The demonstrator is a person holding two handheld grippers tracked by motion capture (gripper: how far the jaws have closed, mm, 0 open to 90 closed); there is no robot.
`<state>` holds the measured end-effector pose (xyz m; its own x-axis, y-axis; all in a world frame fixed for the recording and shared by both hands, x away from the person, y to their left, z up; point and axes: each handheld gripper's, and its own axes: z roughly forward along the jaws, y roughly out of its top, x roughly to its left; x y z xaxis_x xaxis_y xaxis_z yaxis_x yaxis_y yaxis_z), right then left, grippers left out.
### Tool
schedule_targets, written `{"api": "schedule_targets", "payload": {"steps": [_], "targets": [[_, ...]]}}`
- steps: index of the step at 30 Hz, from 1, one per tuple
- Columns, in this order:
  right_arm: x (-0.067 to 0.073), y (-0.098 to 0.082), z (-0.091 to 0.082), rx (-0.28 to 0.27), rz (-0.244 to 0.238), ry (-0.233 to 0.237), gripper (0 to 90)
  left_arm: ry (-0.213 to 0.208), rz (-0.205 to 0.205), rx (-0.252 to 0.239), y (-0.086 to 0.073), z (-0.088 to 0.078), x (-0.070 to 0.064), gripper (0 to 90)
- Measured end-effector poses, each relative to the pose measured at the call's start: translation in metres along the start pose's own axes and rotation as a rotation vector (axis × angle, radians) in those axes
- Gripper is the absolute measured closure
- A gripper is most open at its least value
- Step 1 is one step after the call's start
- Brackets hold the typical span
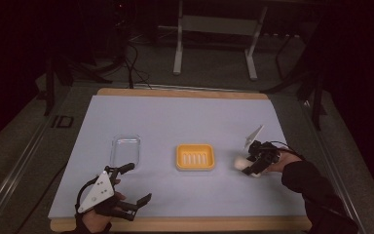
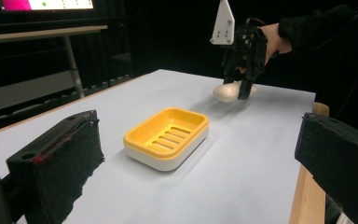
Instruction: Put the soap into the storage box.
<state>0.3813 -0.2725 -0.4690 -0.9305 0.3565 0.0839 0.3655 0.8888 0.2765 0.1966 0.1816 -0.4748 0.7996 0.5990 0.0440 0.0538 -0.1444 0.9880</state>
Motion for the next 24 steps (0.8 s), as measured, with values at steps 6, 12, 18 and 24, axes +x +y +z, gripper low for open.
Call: {"api": "schedule_targets", "payload": {"steps": [6,12,18,24], "targets": [[0.001,0.008,-0.007,0.035,-0.061,-0.009,49.7,0.001,0.001,0.0,0.0,0.0,0.0,0.7],[0.003,0.015,-0.011,0.066,-0.123,-0.011,49.7,-0.001,0.001,0.001,0.0,0.0,0.0,0.7],[0.007,0.022,-0.017,0.087,-0.208,0.003,49.7,-0.001,0.001,0.001,0.0,0.0,0.0,0.7],[0.009,0.03,-0.025,0.071,-0.251,0.011,49.7,-0.001,0.0,0.0,0.0,0.0,0.0,0.7]]}}
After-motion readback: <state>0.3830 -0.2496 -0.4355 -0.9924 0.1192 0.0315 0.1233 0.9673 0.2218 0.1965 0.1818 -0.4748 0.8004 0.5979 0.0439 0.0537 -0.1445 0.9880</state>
